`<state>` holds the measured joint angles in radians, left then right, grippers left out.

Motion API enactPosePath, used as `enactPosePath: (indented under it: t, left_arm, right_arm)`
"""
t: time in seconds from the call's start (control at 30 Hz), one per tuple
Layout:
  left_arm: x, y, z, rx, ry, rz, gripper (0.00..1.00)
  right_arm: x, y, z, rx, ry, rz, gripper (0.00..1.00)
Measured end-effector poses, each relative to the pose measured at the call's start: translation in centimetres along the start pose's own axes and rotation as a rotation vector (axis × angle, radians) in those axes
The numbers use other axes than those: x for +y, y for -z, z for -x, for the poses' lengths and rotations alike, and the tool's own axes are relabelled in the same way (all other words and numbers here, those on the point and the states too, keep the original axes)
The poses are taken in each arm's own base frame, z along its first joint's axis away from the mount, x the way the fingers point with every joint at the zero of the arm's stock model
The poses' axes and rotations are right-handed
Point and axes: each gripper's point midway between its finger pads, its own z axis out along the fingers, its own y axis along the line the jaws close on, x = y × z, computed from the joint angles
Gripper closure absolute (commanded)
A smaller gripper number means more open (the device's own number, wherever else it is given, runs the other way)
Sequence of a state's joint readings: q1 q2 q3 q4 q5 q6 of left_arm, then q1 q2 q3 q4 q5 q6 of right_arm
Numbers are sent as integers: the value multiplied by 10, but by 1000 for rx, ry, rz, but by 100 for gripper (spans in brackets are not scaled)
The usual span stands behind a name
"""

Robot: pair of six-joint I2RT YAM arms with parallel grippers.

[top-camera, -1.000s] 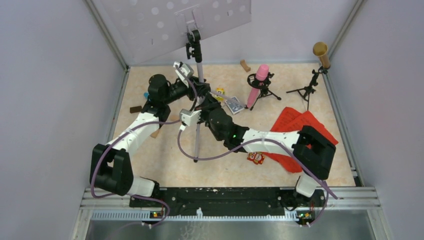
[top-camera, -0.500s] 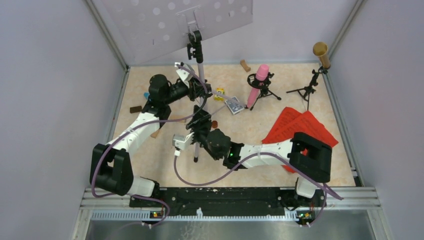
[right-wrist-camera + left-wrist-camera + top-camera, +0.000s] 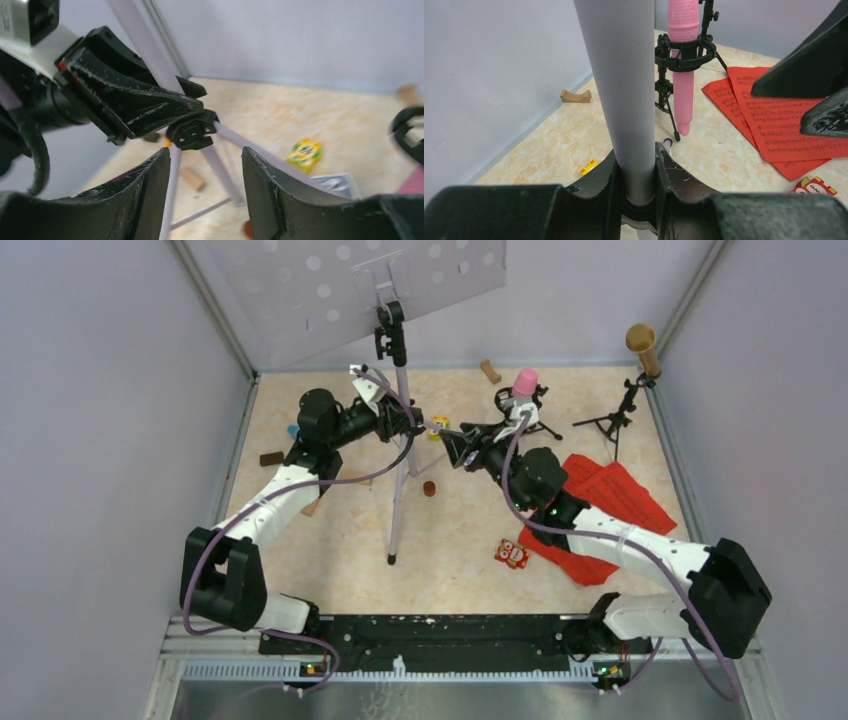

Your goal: Pack up the instrument practice props

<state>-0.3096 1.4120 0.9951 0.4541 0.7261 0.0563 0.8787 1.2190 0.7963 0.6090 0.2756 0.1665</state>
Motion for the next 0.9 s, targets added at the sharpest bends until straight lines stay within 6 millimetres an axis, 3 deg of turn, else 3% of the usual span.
enactPosePath:
  t: [0.07,0.23,0.37,0.53,0.7,0.9]
  left_arm:
    - [0,0,0,0,0,-1,100]
    - [0,0,0,0,0,-3,100]
    - [-1,0,0,0,0,-3,100]
    - [-1,0,0,0,-1,-5,100]
    - [-2,0,0,0,0,-9,100]
    - [-2,0,0,0,-1,-11,100]
  right_arm:
    - [-3,-3,-10,28,-206,-5,47]
    - [12,-14,-45,139,-697,-15,51]
    - [11,-23,-65,182,-928,-60,54]
    - [6,-31,-79,193,-1093,-107,54]
    - [6,-41,-75,158,-1196,-96,55]
    - [2,-51,-68,125,-1258,-86,67]
